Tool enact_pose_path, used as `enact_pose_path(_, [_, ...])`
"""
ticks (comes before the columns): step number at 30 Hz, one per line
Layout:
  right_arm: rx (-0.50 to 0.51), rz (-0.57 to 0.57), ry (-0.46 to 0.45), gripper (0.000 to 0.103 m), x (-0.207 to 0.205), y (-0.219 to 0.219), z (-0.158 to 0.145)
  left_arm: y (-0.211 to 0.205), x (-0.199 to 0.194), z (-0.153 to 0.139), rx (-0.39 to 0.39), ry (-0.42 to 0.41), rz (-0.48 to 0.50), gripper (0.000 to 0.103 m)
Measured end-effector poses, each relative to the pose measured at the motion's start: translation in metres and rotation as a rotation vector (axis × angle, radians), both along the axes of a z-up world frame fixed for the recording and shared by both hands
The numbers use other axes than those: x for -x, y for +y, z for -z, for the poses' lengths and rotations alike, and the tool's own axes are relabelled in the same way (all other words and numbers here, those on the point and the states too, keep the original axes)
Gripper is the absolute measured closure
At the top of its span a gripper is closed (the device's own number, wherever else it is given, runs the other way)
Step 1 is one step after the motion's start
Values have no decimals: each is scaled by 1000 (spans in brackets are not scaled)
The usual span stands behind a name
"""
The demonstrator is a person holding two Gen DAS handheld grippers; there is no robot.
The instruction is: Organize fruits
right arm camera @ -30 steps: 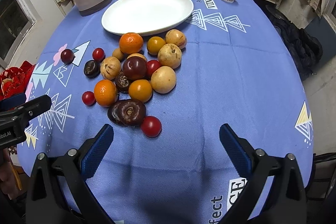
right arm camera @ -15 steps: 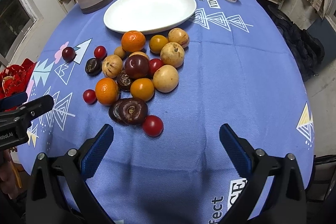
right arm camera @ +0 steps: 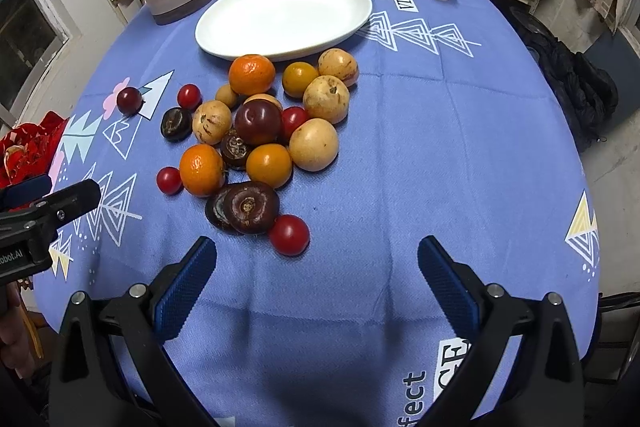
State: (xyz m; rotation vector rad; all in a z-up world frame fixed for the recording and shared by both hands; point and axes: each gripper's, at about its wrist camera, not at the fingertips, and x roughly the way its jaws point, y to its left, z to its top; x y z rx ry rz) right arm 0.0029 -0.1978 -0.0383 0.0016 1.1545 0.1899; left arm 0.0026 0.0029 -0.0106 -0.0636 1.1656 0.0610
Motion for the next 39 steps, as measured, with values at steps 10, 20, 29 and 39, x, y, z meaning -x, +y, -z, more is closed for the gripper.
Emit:
enact_pose_path(10, [2, -9, 7, 4, 0, 2, 1, 0, 0, 0, 0, 0, 1, 4])
enact_pose_path(20, [7, -13, 11, 4, -2, 4, 3, 1, 1, 1, 0, 3, 0, 4])
enact_pose_path(29, [6, -18, 19, 4, -4, 5, 5, 3, -1, 5, 2, 9, -1, 4])
enact_pose_path(39, [79, -116, -53, 4, 8, 7, 22, 0, -1, 15, 75, -33, 112, 4])
